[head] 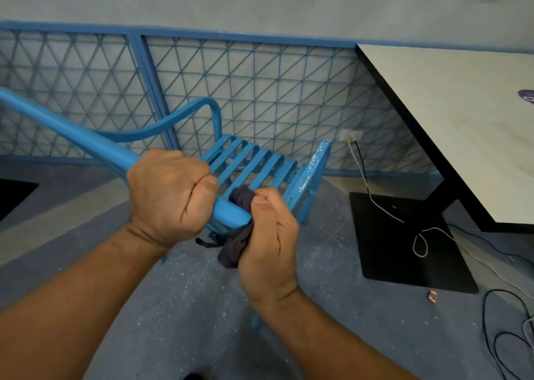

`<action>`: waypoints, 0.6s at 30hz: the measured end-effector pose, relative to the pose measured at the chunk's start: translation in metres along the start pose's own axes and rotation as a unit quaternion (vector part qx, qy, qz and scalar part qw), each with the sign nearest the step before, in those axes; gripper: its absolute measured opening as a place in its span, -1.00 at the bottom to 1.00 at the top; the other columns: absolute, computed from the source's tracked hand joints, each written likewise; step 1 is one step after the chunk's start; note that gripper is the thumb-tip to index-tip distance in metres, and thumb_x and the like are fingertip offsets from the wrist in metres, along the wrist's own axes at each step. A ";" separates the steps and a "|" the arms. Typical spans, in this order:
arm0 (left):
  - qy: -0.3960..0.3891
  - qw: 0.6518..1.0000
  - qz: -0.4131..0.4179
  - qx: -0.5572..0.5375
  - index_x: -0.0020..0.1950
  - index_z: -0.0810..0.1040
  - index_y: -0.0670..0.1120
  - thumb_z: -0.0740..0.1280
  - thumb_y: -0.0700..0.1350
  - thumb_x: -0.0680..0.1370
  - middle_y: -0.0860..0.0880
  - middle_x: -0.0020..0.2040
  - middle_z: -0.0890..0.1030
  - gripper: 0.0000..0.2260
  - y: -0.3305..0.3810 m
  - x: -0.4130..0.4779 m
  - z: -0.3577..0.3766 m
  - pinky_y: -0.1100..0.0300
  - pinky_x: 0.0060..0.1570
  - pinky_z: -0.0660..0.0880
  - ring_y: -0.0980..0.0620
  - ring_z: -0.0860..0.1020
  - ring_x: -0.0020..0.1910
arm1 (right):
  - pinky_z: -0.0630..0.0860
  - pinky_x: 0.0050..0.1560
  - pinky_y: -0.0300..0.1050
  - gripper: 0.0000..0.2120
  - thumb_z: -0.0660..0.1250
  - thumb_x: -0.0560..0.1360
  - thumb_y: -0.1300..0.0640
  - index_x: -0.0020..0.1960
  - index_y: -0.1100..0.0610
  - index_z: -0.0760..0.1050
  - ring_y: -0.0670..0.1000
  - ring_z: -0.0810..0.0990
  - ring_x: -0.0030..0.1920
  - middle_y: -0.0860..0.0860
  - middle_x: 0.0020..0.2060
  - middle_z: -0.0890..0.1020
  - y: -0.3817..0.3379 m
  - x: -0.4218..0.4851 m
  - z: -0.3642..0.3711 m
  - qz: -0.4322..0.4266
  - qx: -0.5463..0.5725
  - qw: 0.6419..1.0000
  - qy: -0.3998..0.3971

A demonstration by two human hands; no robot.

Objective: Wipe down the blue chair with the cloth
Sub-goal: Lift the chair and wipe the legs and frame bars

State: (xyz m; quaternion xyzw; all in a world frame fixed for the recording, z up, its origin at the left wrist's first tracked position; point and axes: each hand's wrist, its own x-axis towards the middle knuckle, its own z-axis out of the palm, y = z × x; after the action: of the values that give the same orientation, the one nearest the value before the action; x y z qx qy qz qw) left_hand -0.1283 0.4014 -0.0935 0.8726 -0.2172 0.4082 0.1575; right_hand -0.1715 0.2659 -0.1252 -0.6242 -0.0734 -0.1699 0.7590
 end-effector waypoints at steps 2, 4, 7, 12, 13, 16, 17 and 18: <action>-0.003 1.000 0.006 -0.007 -0.51 0.39 -0.12 0.13 -0.09 0.48 -0.02 -0.56 0.34 -0.65 -0.011 -0.001 -0.005 0.06 -0.43 0.30 -0.04 0.30 -0.54 | 0.44 -0.36 0.21 -0.66 0.10 0.51 -0.04 -0.24 0.20 0.41 0.21 0.47 -0.31 0.18 -0.34 0.48 -0.001 -0.004 0.013 -0.004 -0.011 1.000 -0.003; -0.007 1.000 0.012 -0.015 -0.51 0.39 -0.13 0.12 -0.09 0.47 -0.03 -0.55 0.35 -0.65 -0.023 -0.003 -0.010 0.03 -0.42 0.31 -0.05 0.31 -0.54 | 0.43 -0.32 0.22 -0.71 0.10 0.51 -0.02 -0.26 0.15 0.38 0.16 0.45 -0.30 0.12 -0.36 0.47 -0.001 -0.009 0.027 -0.010 -0.033 0.999 0.001; -0.014 0.999 0.010 -0.038 -0.51 0.39 -0.15 0.12 -0.12 0.46 -0.04 -0.55 0.37 -0.66 -0.039 -0.007 -0.016 0.00 -0.42 0.31 -0.05 0.30 -0.53 | 0.42 -0.30 0.20 -0.75 0.09 0.51 -0.03 -0.26 0.08 0.35 0.09 0.43 -0.30 0.03 -0.36 0.44 0.000 -0.016 0.043 -0.007 -0.047 0.999 -0.007; -0.044 0.999 -0.001 -0.030 -0.49 0.39 -0.14 0.12 -0.13 0.45 -0.02 -0.53 0.37 -0.69 -0.047 -0.006 -0.023 0.05 -0.33 0.28 -0.05 0.31 -0.50 | 0.44 -0.31 0.14 -0.74 0.07 0.57 -0.03 -0.21 0.05 0.37 0.02 0.43 -0.31 -0.02 -0.33 0.44 0.008 -0.017 0.045 -0.043 -0.076 0.995 -0.040; -0.048 0.998 -0.013 -0.033 -0.48 0.37 -0.11 0.13 -0.13 0.44 0.01 -0.52 0.36 -0.71 -0.045 -0.006 -0.024 0.05 -0.29 0.27 -0.03 0.31 -0.48 | 0.44 -0.33 0.08 -0.73 0.08 0.58 -0.02 -0.19 0.08 0.41 -0.01 0.43 -0.31 -0.04 -0.32 0.45 0.010 -0.015 0.040 -0.056 -0.077 0.994 -0.054; -0.047 0.996 -0.066 -0.043 -0.45 0.38 -0.05 0.14 -0.14 0.43 0.09 -0.48 0.36 -0.77 -0.030 -0.012 -0.025 0.07 -0.15 0.24 0.01 0.32 -0.41 | 0.44 -0.32 -0.15 -0.69 0.09 0.59 0.00 -0.13 0.16 0.49 -0.09 0.46 -0.31 -0.04 -0.32 0.49 0.019 -0.010 0.019 -0.058 -0.087 0.988 -0.113; -0.042 0.995 -0.084 -0.042 -0.45 0.40 -0.06 0.13 -0.14 0.42 0.09 -0.47 0.39 -0.76 -0.026 -0.014 -0.025 0.08 -0.12 0.23 0.00 0.34 -0.39 | 0.42 -0.31 -0.23 -0.69 0.11 0.60 0.01 -0.12 0.17 0.51 -0.11 0.47 -0.31 -0.05 -0.32 0.50 0.022 -0.008 0.011 -0.040 -0.093 0.986 -0.133; -0.038 0.994 -0.097 -0.044 -0.45 0.42 -0.07 0.12 -0.13 0.42 0.08 -0.47 0.41 -0.75 -0.023 -0.015 -0.024 0.09 -0.11 0.22 0.00 0.35 -0.38 | 0.41 -0.29 -0.29 -0.71 0.13 0.60 0.03 -0.10 0.17 0.53 -0.13 0.49 -0.29 -0.06 -0.31 0.52 0.025 -0.005 0.004 -0.015 -0.101 0.983 -0.151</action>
State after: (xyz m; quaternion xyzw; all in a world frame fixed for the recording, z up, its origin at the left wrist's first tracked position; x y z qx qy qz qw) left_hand -0.1408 0.4358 -0.0926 0.8968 -0.1549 0.3473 0.2263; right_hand -0.1672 0.2743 -0.1494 -0.7148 -0.1786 -0.0916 0.6699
